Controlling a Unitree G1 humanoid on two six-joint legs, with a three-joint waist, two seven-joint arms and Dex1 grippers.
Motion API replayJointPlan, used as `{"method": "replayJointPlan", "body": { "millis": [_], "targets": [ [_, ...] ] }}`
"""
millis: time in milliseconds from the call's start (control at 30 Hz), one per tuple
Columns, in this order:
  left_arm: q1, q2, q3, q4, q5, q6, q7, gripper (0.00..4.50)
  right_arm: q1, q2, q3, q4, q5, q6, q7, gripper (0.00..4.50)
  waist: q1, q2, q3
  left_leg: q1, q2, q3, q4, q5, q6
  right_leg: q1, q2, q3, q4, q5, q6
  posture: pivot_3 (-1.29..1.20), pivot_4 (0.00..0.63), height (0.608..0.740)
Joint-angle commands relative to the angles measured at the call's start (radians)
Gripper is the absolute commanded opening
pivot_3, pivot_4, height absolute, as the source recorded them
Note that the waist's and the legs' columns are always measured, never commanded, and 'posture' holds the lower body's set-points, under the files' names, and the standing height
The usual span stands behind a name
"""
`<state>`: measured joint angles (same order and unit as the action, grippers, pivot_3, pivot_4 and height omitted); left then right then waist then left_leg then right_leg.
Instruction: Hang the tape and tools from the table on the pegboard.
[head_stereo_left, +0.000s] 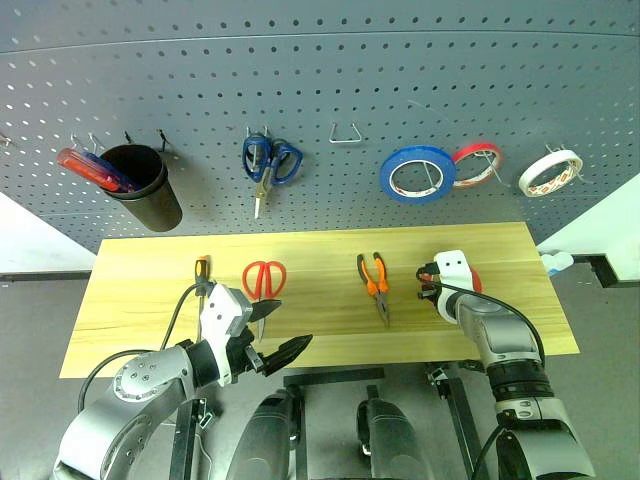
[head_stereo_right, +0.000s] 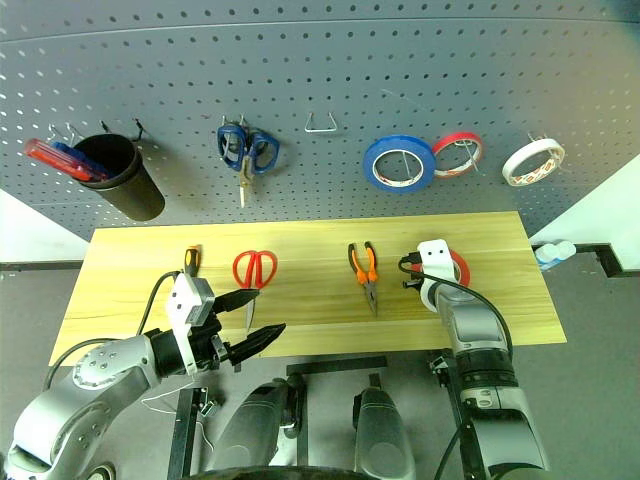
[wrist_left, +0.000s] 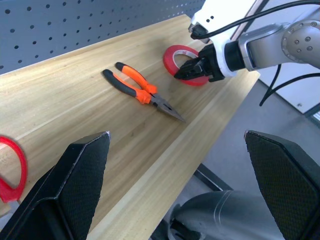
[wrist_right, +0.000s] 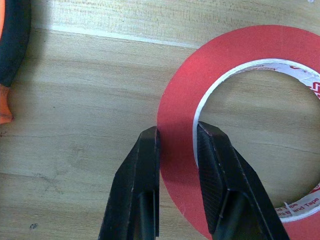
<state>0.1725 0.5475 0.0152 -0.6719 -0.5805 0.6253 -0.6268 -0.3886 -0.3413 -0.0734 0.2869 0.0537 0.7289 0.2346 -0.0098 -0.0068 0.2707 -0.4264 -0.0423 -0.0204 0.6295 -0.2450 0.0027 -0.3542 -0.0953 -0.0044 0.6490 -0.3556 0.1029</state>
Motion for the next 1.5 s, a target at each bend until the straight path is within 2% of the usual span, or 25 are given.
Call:
{"method": "replayJointPlan", "body": {
  "millis": [33, 167, 533, 800, 1000, 1233, 1500],
  "targets": [
    [-0.004, -0.002, 0.002, -0.024, -0.013, -0.018, -0.002, 4.50, 0.011, -0.033, -0.017, -0.033, -0.003, 0.018, 0.001, 0.69, 0.003, 0.000, 0.000, 0.000, 0.000, 0.000, 0.000, 0.000, 0.000, 0.000, 0.000, 0.000, 0.000, 0.000, 0.000, 0.10, 0.284, 0.740],
    [-0.020, -0.009, -0.009, -0.007, -0.004, -0.027, -0.004, 4.50, 0.031, -0.053, -0.020, -0.108, 0.008, 0.057, 0.016, 0.69, 0.006, 0.000, 0.000, 0.000, 0.000, 0.000, 0.000, 0.003, -0.006, 0.000, 0.000, 0.000, 0.000, 0.000, 0.000, 0.09, 0.271, 0.740],
    [-0.021, 0.012, 0.004, -0.035, -0.013, -0.079, -0.050, 4.50, 0.156, -0.117, -0.054, -0.356, 0.036, 0.189, 0.057, 0.69, 0.008, 0.001, -0.001, -0.001, 0.000, 0.000, -0.001, 0.005, -0.008, -0.002, 0.001, -0.001, 0.001, 0.000, 0.000, 0.08, 0.226, 0.740],
    [-0.037, 0.046, 0.068, -0.094, -0.070, -0.070, -0.049, 4.50, 0.280, -0.218, -0.161, -0.504, 0.111, 0.231, 0.149, 0.69, 0.027, 0.001, -0.004, -0.001, 0.000, 0.000, 0.000, 0.005, -0.009, -0.002, 0.002, -0.001, 0.002, 0.001, 0.001, 0.09, 0.193, 0.740],
    [-0.112, 0.049, 0.137, -0.098, -0.171, -0.040, -0.014, 4.50, 0.316, -0.277, -0.206, -0.479, 0.151, 0.189, 0.216, 0.69, 0.024, 0.001, -0.011, -0.001, 0.000, -0.001, 0.001, 0.007, -0.011, -0.002, 0.003, -0.001, 0.005, 0.001, 0.002, 0.10, 0.179, 0.740],
    [-0.173, 0.078, 0.172, -0.113, -0.279, -0.002, 0.003, 4.50, 0.282, -0.346, -0.257, -0.392, 0.191, 0.068, 0.310, 0.69, 0.025, 0.001, -0.024, 0.000, 0.001, -0.001, 0.003, 0.008, -0.013, -0.002, 0.006, -0.001, 0.010, 0.001, 0.002, 0.11, 0.152, 0.740],
    [-0.180, 0.108, 0.182, -0.106, -0.298, -0.003, 0.005, 4.50, 0.295, -0.407, -0.353, -0.380, 0.283, -0.039, 0.440, 0.69, 0.028, 0.001, -0.036, 0.001, 0.001, -0.001, 0.008, 0.009, -0.013, -0.002, 0.007, -0.001, 0.015, 0.001, 0.002, 0.12, 0.137, 0.740]
  ]
}}
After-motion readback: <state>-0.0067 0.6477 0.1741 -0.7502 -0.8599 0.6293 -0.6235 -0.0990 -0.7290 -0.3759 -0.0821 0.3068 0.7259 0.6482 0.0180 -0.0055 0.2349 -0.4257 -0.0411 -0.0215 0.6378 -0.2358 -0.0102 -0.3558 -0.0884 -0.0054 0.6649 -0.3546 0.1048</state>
